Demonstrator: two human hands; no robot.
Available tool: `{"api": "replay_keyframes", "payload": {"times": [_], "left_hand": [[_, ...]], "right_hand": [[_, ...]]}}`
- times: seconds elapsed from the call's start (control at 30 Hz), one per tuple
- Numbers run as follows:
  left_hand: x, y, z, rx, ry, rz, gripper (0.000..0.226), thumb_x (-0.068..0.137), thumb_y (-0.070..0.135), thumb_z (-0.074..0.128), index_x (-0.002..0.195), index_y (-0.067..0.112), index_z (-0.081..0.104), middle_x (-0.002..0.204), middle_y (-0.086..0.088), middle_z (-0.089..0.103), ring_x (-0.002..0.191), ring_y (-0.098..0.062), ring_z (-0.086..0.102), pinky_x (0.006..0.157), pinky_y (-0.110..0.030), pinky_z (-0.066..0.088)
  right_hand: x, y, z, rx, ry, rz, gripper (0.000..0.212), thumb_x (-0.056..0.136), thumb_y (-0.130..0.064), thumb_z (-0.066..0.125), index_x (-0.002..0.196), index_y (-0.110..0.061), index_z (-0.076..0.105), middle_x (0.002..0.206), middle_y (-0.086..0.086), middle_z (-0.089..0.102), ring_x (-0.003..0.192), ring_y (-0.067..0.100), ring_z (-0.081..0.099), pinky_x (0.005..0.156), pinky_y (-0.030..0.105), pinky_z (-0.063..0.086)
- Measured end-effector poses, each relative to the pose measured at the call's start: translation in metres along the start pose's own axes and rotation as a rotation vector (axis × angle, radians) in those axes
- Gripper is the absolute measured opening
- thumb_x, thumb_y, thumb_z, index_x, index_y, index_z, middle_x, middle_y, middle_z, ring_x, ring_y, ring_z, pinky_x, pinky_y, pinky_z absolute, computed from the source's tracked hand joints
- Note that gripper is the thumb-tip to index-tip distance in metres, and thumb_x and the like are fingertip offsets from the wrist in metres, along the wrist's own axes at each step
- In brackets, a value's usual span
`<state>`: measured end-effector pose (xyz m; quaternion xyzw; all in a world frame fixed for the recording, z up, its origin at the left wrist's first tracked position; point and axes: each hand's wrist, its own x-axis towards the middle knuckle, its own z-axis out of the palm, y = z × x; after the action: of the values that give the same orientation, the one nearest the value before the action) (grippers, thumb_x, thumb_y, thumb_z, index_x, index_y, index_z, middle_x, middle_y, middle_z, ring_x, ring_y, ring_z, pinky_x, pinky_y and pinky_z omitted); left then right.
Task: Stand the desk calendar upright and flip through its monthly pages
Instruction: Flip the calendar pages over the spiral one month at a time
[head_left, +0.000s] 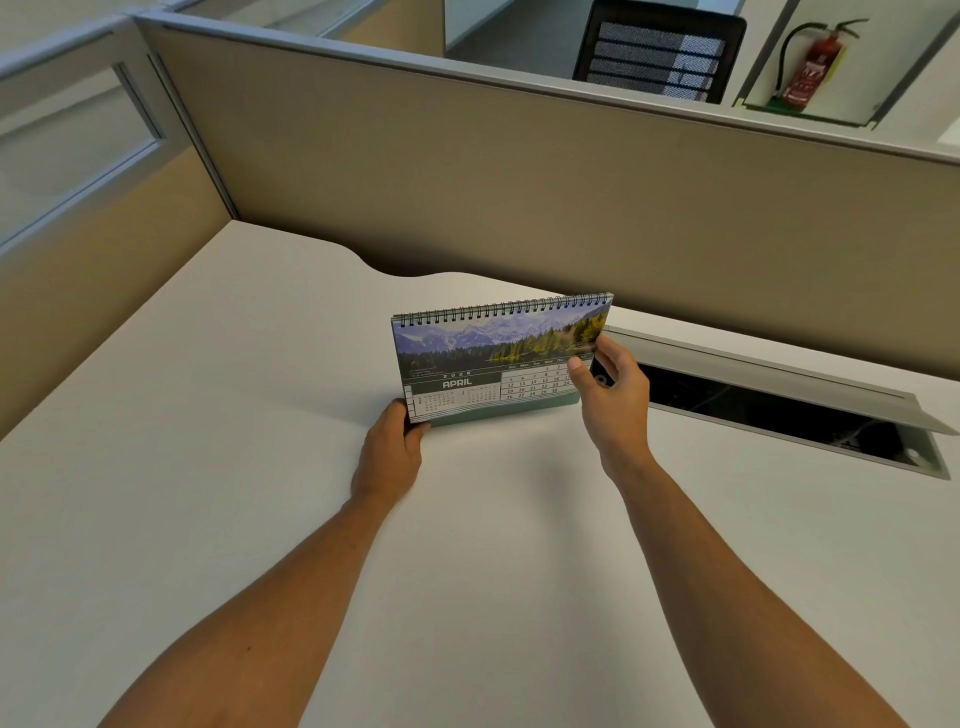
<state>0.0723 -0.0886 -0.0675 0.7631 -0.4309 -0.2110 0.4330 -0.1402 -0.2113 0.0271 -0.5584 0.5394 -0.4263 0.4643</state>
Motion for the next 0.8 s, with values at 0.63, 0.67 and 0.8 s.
{"api": "replay_keyframes", "payload": {"times": [0.63, 0.67, 0.8], "left_hand": [[-0.001, -0.001, -0.001, 0.008, 0.001, 0.002, 0.033, 0.089, 0.005, 0.053, 0.119, 0.018, 0.055, 0.121, -0.010, 0.065, 0.111, -0.028, 0.060, 0.086, -0.030, 0.049], [-0.001, -0.001, -0.002, 0.003, 0.000, 0.010, 0.032, 0.088, 0.005, 0.054, 0.117, 0.019, 0.055, 0.119, -0.010, 0.065, 0.111, -0.028, 0.060, 0.086, -0.031, 0.050], [-0.003, 0.000, -0.006, -0.049, -0.012, 0.064, 0.032, 0.082, 0.017, 0.070, 0.110, 0.022, 0.058, 0.112, -0.006, 0.068, 0.101, -0.022, 0.064, 0.082, -0.037, 0.053]], "right_hand": [[0.006, 0.001, -0.024, 0.011, 0.038, -0.064, 0.026, 0.084, -0.015, 0.075, 0.090, -0.028, 0.054, 0.084, -0.001, 0.065, 0.077, 0.009, 0.065, 0.064, 0.020, 0.055], [0.005, 0.000, -0.026, 0.003, 0.040, -0.070, 0.025, 0.084, -0.016, 0.075, 0.091, -0.029, 0.055, 0.084, -0.001, 0.067, 0.077, 0.009, 0.067, 0.064, 0.021, 0.057], [0.003, 0.000, -0.033, -0.047, 0.064, -0.081, 0.016, 0.086, -0.022, 0.074, 0.085, -0.027, 0.059, 0.077, -0.003, 0.071, 0.071, 0.009, 0.071, 0.064, 0.029, 0.059]]}}
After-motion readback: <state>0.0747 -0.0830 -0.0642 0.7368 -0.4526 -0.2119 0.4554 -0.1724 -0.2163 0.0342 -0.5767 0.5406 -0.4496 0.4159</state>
